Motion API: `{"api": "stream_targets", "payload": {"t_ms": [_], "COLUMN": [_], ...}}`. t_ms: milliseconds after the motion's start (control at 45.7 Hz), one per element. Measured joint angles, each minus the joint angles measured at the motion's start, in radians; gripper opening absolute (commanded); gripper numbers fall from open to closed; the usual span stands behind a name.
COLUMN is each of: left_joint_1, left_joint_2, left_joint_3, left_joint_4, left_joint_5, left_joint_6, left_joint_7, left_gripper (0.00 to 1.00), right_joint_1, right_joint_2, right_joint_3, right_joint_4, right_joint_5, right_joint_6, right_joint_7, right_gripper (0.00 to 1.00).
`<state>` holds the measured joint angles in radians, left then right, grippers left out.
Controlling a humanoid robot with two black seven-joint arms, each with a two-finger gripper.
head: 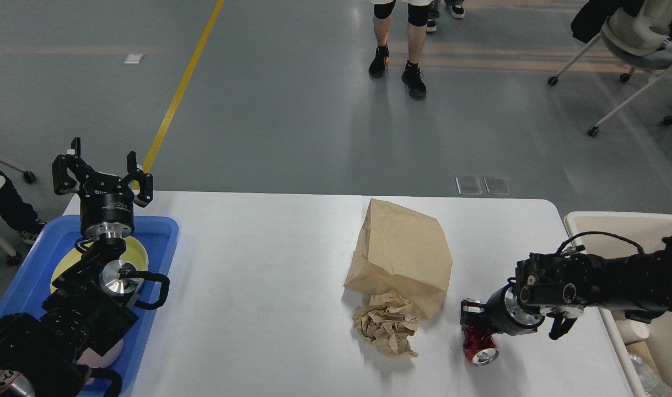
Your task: Tidy desktop
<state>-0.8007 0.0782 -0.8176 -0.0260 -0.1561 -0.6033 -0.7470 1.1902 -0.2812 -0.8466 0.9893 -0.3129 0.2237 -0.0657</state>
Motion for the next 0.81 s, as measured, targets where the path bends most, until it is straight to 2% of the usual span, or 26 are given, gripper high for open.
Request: {"api": "stream_targets", "payload": {"t_ms": [394,635,810], "left_joint_1": [0.0,0.0,0.0], "left_joint_2": [0.0,0.0,0.0], "left_joint_3": [0.0,0.0,0.0], "left_joint_4": [0.0,0.0,0.0], "left_joint_5": [0.0,0.0,0.0], "left_joint_6": [0.0,0.0,-0.001], "left_joint_7": [0.0,0.0,0.0], "left_gripper": [0.96,0.96,0.96], "right_joint_1": [0.029,0.118,0.27], "right_joint_2": [-0.016,-0.095,-0.212], "right_joint_3": [-0.005,-0.009,-0.011], "right_joint_4": [-0.005,0.023,0.13], "right_joint_5": [0.004,0.005,0.005], "right_joint_6": [-0.016,-0.016,0.012], "right_joint_7": [-0.001,0.0,0.001], "right_gripper": [0.0,0.0,0.0]}}
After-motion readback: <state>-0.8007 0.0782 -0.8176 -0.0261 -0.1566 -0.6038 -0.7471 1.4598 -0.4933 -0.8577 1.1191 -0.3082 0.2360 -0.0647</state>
